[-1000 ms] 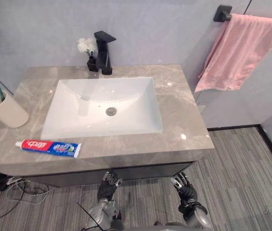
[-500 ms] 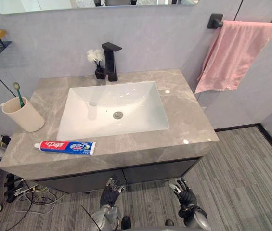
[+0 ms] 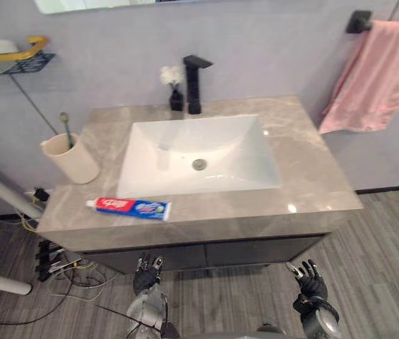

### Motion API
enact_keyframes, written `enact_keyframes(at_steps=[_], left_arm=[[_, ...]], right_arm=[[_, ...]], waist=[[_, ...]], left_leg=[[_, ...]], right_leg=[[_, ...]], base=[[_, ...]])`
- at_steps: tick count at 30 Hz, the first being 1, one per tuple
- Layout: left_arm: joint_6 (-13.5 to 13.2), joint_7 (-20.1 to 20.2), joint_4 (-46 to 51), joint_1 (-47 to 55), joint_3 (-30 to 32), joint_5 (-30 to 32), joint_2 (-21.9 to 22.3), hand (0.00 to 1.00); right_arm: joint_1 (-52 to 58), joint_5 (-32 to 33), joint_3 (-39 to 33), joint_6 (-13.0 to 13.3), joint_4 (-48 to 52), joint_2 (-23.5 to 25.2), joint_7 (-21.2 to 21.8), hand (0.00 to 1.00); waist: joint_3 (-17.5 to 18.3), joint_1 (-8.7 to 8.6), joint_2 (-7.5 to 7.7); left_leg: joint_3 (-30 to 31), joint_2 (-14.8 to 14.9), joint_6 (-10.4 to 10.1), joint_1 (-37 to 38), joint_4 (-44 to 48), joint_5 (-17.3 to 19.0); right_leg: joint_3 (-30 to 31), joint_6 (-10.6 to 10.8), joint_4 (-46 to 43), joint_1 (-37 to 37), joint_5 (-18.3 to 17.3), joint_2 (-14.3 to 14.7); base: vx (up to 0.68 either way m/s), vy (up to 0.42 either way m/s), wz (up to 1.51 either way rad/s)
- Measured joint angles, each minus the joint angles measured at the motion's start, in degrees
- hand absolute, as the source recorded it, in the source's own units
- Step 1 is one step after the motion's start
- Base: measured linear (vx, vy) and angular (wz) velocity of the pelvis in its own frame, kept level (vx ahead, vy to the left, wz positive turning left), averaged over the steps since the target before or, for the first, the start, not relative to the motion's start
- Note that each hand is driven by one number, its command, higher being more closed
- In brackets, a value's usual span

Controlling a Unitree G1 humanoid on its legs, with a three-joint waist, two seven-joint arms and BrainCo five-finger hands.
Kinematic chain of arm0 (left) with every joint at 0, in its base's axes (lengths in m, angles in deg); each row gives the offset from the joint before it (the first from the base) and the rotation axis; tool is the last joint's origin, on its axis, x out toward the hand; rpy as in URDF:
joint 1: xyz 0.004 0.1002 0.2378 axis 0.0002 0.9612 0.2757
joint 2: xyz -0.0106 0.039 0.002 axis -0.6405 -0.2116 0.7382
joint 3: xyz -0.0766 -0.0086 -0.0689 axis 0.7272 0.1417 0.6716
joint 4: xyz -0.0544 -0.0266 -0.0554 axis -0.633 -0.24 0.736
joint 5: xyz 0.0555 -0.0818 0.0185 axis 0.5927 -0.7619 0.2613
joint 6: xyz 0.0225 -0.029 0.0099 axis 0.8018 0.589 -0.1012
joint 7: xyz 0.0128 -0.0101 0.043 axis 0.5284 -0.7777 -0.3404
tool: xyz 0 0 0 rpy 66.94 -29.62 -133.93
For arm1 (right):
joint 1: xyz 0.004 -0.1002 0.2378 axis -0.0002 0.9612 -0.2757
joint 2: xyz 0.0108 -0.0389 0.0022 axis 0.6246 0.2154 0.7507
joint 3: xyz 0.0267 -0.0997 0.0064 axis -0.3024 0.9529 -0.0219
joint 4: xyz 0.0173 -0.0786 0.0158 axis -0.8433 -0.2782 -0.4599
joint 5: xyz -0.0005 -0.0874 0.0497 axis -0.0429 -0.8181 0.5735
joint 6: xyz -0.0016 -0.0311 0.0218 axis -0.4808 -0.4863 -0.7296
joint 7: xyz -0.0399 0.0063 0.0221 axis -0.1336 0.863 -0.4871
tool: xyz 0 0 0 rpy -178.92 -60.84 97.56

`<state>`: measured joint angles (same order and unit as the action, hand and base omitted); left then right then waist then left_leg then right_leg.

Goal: Organize washtable

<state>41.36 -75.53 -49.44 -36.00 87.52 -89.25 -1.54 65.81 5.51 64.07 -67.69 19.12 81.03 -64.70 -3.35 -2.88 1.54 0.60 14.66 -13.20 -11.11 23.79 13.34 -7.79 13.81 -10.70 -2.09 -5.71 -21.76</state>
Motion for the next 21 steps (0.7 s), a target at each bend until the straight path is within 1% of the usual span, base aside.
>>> enact_keyframes(at_steps=[1, 2, 3, 4, 5, 6, 7, 8, 9, 10, 11, 12, 13, 14, 15, 16, 17, 18, 19, 20, 21], left_arm=[[-1.0, -0.5, 0.7, -0.1, 1.8, 0.0, -1.3, 0.00], [-1.2, -1.3, 1.0, 0.2, 2.8, -0.1, -2.1, 0.00], [-1.2, -1.7, 1.0, 1.0, 3.0, -0.3, -3.0, 0.00], [-1.2, -1.9, 1.0, 1.3, 3.2, -0.2, -3.3, 0.00], [-1.2, -1.9, 1.0, 1.4, 3.4, 0.0, -3.3, 0.00], [-0.9, -2.0, 1.2, 1.9, 3.7, 0.8, -3.4, 0.00], [-0.8, -1.9, 2.2, 3.2, 3.7, 1.5, -3.4, 0.00], [-0.7, -1.9, 2.3, 3.4, 3.6, 1.8, -3.5, 0.00], [-0.5, -1.8, 2.7, 3.4, 3.7, 3.2, -3.7, 0.00], [-0.4, -1.8, 2.8, 3.4, 3.7, 4.1, -3.7, 0.00], [0.0, -1.6, 3.1, 3.5, 3.7, 5.6, -3.6, 0.00], [0.8, -1.5, 3.7, 3.6, 3.6, 6.2, -3.0, 0.00], [1.1, -1.3, 3.9, 3.6, 3.5, 6.5, -2.7, 0.00], [1.5, -1.0, 4.7, 3.6, 3.5, 7.2, -2.0, 0.00], [1.4, -0.3, 4.9, 3.6, 3.5, 7.9, -1.9, 0.00], [1.3, -0.1, 4.9, 3.4, 3.6, 8.0, -2.1, 0.00], [1.3, -0.1, 4.9, 3.2, 3.6, 7.9, -2.3, 0.00], [1.3, -0.1, 4.7, 3.2, 3.7, 7.9, -2.6, 0.00], [1.1, 0.5, 4.6, 3.2, 3.4, 7.8, -1.9, 0.00], [1.0, 0.9, 4.6, 3.3, 3.1, 7.8, -1.3, 0.00], [1.0, 1.1, 4.2, 3.4, 2.5, 7.8, -0.5, 0.00]], right_arm=[[0.2, 0.1, 0.0, -0.1, -0.7, 2.1, 0.0, 0.00], [0.4, 0.4, -0.1, -0.1, -0.6, 3.2, 0.0, 0.00], [0.4, 0.6, -0.8, 0.0, -0.5, 4.0, 0.0, 0.00], [0.2, 0.7, -2.9, 0.2, -0.4, 4.6, -0.2, 0.00], [-0.2, 1.0, -3.7, 0.3, -0.5, 4.8, -0.3, 0.00], [-0.8, 1.9, -4.1, 0.5, -0.8, 4.8, -0.7, 0.00], [-1.8, 3.3, -3.7, 0.5, -0.9, 4.8, -0.9, 0.00], [-1.6, 3.8, -3.6, 0.5, -0.9, 4.9, -0.8, 0.00], [-1.0, 5.2, -3.6, 0.4, -1.0, 4.9, -0.6, 0.00], [-0.8, 6.0, -3.6, 0.3, -1.0, 4.8, -0.3, 0.00], [-0.8, 7.1, -3.5, 0.3, -1.0, 4.5, 0.1, 0.00], [-0.7, 7.9, -3.4, 0.3, -0.8, 4.0, 0.2, 0.00], [-0.5, 7.9, -3.4, 0.3, -0.8, 3.9, 0.3, 0.00], [0.1, 7.8, -3.3, 0.3, -0.8, 3.8, 0.9, 0.00], [0.3, 7.5, -3.2, 0.3, -0.8, 3.5, 1.6, 0.00], [0.4, 7.1, -3.1, 0.3, -0.8, 3.5, 1.8, 0.00], [-0.1, 6.5, -2.2, 0.3, -0.7, 3.1, 2.3, 0.00], [-0.6, 6.1, -1.2, 0.3, -0.7, 2.2, 2.6, 0.00], [-1.2, 5.0, -0.9, 0.5, 0.0, 1.2, 2.7, 0.00], [-1.4, 4.3, -0.7, 0.5, 0.1, 0.7, 2.7, 0.00], [-1.6, 3.3, 0.0, 0.6, 0.1, -0.1, 2.7, 0.00]], waist=[[0.0, 0.41, 0.19], [0.2, 0.45, 0.49], [0.2, 0.52, 0.45], [0.2, 0.98, 0.21], [0.1, 1.34, 0.12], [0.3, 2.36, -0.23], [0.1, 2.51, -0.68], [0.1, 2.08, -0.76], [0.0, 1.25, -0.92], [0.0, 1.22, -0.96], [-0.1, 1.27, -1.07], [-0.1, 1.04, -1.08], [-0.1, 0.70, -1.08], [-0.1, 0.64, -1.03], [0.0, 0.83, -0.94], [0.0, 0.86, -0.91], [0.1, 1.03, -0.38], [0.0, 1.40, -0.66], [-0.4, 1.87, -1.11], [-0.5, 2.14, -1.25], [-0.6, 2.65, -1.90]], left_leg=[[-0.3, -0.7, 0.2, -1.2, 2.6, 1.8], [-0.6, -0.7, 0.7, -1.5, 4.2, 3.0], [-1.4, -0.8, 1.9, -1.7, 5.9, 4.3], [-2.7, -1.0, 3.1, -2.0, 7.2, 5.5], [-3.9, -1.2, 3.6, -2.1, 7.3, 5.8], [-6.7, -1.4, 4.3, -2.0, 6.9, 5.9], [-8.7, -1.0, 5.8, -2.5, 5.8, 5.4], [-9.0, -1.3, 6.5, -2.6, 5.2, 5.0], [-8.7, -2.2, 7.6, -2.6, 4.3, 4.3], [-8.5, -2.6, 7.9, -2.7, 4.0, 3.9], [-8.6, -3.0, 8.4, -2.5, 3.5, 3.5], [-8.3, -3.9, 8.6, -2.2, 2.8, 2.9], [-7.9, -4.4, 8.6, -2.1, 2.4, 2.6], [-6.5, -5.1, 8.4, -2.0, 1.8, 2.0], [-5.4, -5.6, 7.9, -1.9, 1.1, 1.3], [-5.0, -5.6, 7.7, -1.9, 0.7, 0.8], [-4.2, -5.6, 6.8, -1.9, -0.5, -0.3], [-3.6, -5.2, 6.4, -1.4, -1.8, -1.6], [-3.1, -5.1, 5.9, 0.2, -6.3, -4.4], [-3.0, -5.0, 5.7, 0.9, -8.1, -5.6], [-3.0, -4.8, 5.5, 2.1, -11.1, -7.4]], right_leg=[[-1.7, -0.1, 1.8, 0.9, 4.3, -0.4], [-2.3, -0.4, 3.1, 1.3, 7.8, -0.3], [-2.7, -0.5, 4.6, 1.6, 12.2, -0.4], [-2.1, -1.7, 5.4, 0.5, 16.7, -0.6], [-1.4, -2.8, 5.5, -0.7, 19.1, -0.8], [-1.0, -5.6, 6.5, -3.8, 25.6, -1.0], [-1.7, -7.2, 5.7, -6.3, 27.4, -0.5], [-1.4, -7.7, 3.8, -6.9, 24.5, 0.4], [0.9, -4.7, -1.0, -7.1, 15.6, 3.9], [1.6, -3.7, -2.7, -7.1, 12.1, 5.6], [1.5, -3.2, -5.4, -7.0, 6.5, 7.6], [1.4, -3.5, -5.7, -5.9, 3.2, 8.5], [1.4, -3.7, -5.7, -5.1, 1.6, 9.0], [1.4, -4.6, -5.5, -3.5, -1.7, 10.3], [1.0, -6.5, -3.8, -2.1, -3.5, 10.8], [1.2, -6.3, -2.7, -1.6, -4.0, 11.0], [1.4, -5.7, -0.5, -0.7, -4.8, 11.5], [0.8, -5.3, 0.4, -0.3, -4.4, 12.1], [-0.1, -6.1, 1.6, 0.4, -3.6, 12.6], [-0.3, -6.3, 2.0, 0.8, -3.3, 12.8], [-0.6, -6.8, 2.4, 0.9, -2.8, 13.2]], base=[[0.03, 0.331, -0.05], [0.02, 0.472, -0.25], [-0.01, 0.401, -0.39], [-0.04, 0.495, -0.49], [-0.08, 0.428, -0.82], [-0.12, 0.486, -1.02], [-0.12, 0.342, -0.89], [-0.08, 0.265, -0.31], [-0.02, 0.163, 0.11], [0.01, 0.200, 0.12], [0.01, 0.148, 0.07], [-0.02, 0.112, 0.17], [-0.04, 0.038, 0.51], [-0.05, -0.052, 0.62], [-0.07, -0.117, 0.58], [-0.08, -0.176, 0.40], [-0.07, -0.165, 0.30], [-0.07, -0.208, 0.35], [-0.03, -0.171, 0.24], [-0.03, -0.180, 0.20], [-0.02, -0.110, 0.11]])
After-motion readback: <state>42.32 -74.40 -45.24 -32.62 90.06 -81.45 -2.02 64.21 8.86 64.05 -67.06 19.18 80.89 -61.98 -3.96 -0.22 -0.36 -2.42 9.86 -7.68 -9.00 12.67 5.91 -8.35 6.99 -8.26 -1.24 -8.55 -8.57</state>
